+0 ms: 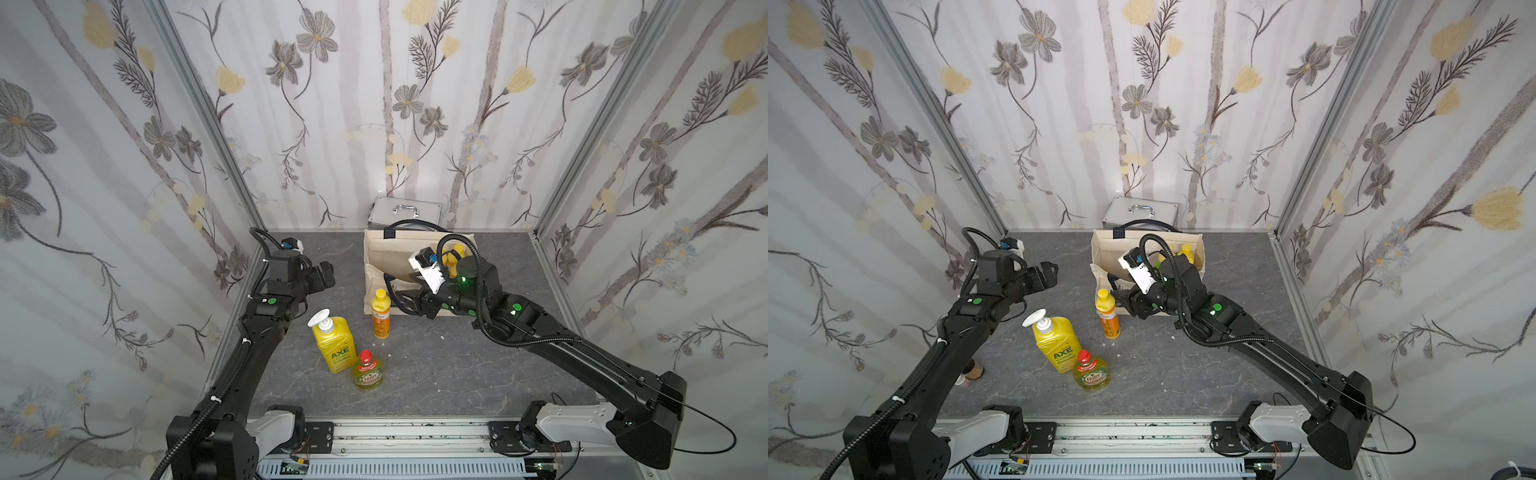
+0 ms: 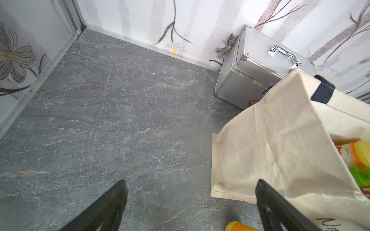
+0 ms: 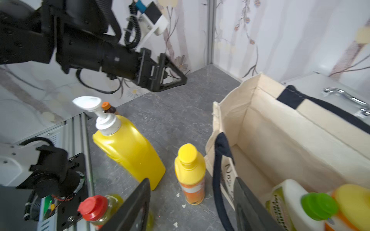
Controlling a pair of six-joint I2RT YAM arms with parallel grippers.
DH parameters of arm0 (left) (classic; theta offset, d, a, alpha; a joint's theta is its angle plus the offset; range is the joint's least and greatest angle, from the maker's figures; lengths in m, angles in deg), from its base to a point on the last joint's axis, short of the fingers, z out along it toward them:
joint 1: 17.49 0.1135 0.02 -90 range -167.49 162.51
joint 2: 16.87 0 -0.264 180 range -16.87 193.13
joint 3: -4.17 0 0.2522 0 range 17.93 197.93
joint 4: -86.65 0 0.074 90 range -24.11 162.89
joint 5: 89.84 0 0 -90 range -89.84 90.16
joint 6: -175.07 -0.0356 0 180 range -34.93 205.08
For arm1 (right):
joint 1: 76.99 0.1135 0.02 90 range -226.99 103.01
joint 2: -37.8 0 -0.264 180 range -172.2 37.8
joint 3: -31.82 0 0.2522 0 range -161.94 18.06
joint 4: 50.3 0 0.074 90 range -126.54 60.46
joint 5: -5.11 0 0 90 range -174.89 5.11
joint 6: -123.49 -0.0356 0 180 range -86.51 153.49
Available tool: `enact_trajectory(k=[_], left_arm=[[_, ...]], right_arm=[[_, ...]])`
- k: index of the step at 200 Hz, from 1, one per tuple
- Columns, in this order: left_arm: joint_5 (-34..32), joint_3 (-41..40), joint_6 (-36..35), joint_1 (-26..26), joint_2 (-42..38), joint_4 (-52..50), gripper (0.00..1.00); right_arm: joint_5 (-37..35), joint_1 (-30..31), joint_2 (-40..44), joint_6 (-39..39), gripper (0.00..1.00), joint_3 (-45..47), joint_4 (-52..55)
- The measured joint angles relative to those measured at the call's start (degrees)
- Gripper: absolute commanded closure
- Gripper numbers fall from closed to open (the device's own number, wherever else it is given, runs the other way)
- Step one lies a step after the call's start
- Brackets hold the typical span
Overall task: Pack dish soap into the shopping bag
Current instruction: Pick up the bottle of dish soap at the center of the board.
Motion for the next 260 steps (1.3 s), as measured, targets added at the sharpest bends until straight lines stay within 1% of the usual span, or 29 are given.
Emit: enact_trajectory(k=[35,57,87,171,206,260], left_arm=[[-0.04,0.00,0.00,0.00,-0.02,0.00,0.00],[-0.07,0.00,0.00,0.00,-0.02,0.00,0.00],[-0.07,0.00,0.00,0.00,-0.04,-0.04,0.00],[-0.09,0.00,0.00,0.00,-0.26,-0.04,0.00],[-0.24,0.00,0.00,0.00,-0.28,-0.04,0.00],[-0.46,0.00,0.00,0.00,-0.24,-0.04,0.00]], right_arm=[[1.42,3.96,0.07,-0.37,0.36,2.95,-2.03],[0.83,4.35,-0.33,-0.44,0.37,3.34,-2.86],[0.87,5.18,-3.50,-0.85,0.38,4.17,-5.09],[-2.05,4.70,-9.35,-1.18,0.39,2.56,-8.81],[-2.23,3.91,-10.05,-0.83,0.39,1.86,-10.12],[-1.33,2.69,-14.38,0.39,0.40,-1.75,-11.23]])
